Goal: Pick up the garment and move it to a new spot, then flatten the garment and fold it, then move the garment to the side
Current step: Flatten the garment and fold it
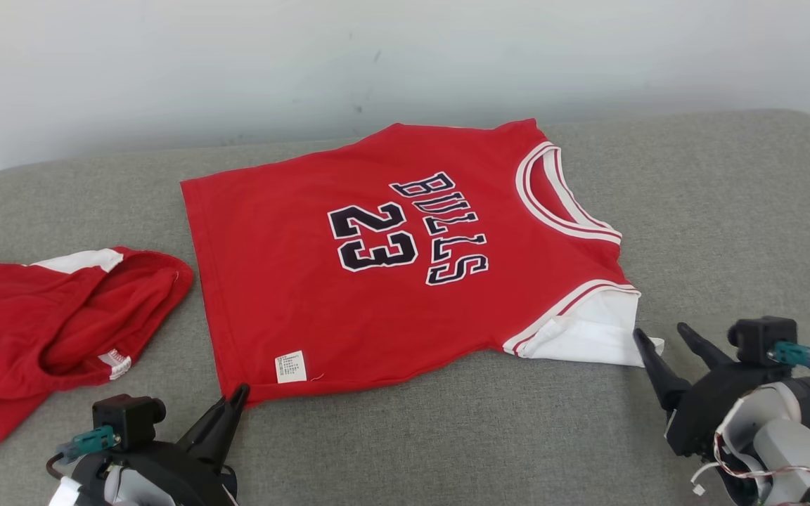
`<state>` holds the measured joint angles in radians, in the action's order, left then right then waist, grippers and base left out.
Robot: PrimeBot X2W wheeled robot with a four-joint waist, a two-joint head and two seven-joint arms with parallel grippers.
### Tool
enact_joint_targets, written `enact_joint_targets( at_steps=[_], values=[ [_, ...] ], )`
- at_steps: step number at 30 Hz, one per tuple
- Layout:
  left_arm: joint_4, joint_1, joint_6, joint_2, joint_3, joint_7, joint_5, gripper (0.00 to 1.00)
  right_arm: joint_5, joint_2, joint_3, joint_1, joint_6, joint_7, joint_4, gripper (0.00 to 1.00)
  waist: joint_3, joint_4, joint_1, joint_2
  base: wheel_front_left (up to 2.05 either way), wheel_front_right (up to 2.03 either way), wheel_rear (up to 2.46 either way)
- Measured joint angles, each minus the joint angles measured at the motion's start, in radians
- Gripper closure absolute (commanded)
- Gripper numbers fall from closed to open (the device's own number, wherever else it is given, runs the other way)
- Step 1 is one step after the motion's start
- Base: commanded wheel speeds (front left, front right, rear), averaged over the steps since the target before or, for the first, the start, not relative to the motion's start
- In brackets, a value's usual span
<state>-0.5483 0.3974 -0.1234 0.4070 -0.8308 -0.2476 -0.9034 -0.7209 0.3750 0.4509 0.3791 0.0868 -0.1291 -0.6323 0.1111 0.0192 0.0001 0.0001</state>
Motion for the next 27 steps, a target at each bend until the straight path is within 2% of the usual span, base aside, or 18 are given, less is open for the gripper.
enact_joint_targets(
  at_steps=[4,5,6,7,8,17,21,23,27],
  values=[
    [-0.001,0.000,0.000,-0.003,0.001,-0.001,0.004,1.00,-0.006,-0.020,0.011,0.032,-0.008,0.060,-0.030,0.01,0.002,0.006,0.0000,0.0000,0.00,0.00,0.00],
    [-0.001,0.000,0.000,-0.005,0.002,-0.001,0.004,1.00,-0.008,-0.020,0.017,0.038,-0.008,0.077,-0.042,0.35,0.001,0.007,0.0000,0.0000,0.00,0.00,0.00],
    [-0.001,0.000,0.000,-0.006,0.002,-0.001,0.005,1.00,-0.008,-0.020,0.024,0.041,-0.009,0.091,-0.048,0.56,0.001,0.007,0.0000,0.0000,0.00,0.00,0.00],
    [-0.001,0.000,0.000,-0.007,0.003,-0.001,0.006,1.00,-0.008,-0.020,0.029,0.041,-0.009,0.103,-0.051,0.92,0.001,0.007,0.0000,0.0000,0.00,0.00,0.00],
    [-0.002,0.000,0.000,-0.009,0.003,-0.001,0.007,1.00,-0.008,-0.023,0.034,0.040,-0.009,0.115,-0.055,1.00,0.001,0.007,0.0000,0.0000,0.00,0.00,0.00],
    [-0.011,-0.004,0.000,-0.006,0.016,-0.001,0.007,1.00,-0.007,-0.021,0.046,0.066,-0.007,0.143,-0.031,1.00,-0.008,-0.007,0.0000,0.0000,0.00,0.00,0.00],
    [-0.012,-0.004,0.000,-0.006,0.019,-0.002,0.007,1.00,0.008,0.029,0.065,0.058,0.021,0.120,0.024,1.00,-0.014,-0.016,0.0000,0.0000,0.00,0.00,0.00],
    [-0.015,-0.006,0.000,-0.002,0.028,-0.002,0.007,1.00,0.019,0.063,0.111,0.046,0.041,0.121,0.066,1.00,-0.016,-0.021,0.0000,0.0000,0.00,0.00,0.00],
    [-0.018,-0.018,0.000,0.010,0.043,-0.002,0.007,1.00,0.049,0.112,0.168,-0.007,0.043,0.124,0.109,1.00,-0.018,-0.033,0.0000,0.0000,0.00,0.00,0.00]
  ],
)
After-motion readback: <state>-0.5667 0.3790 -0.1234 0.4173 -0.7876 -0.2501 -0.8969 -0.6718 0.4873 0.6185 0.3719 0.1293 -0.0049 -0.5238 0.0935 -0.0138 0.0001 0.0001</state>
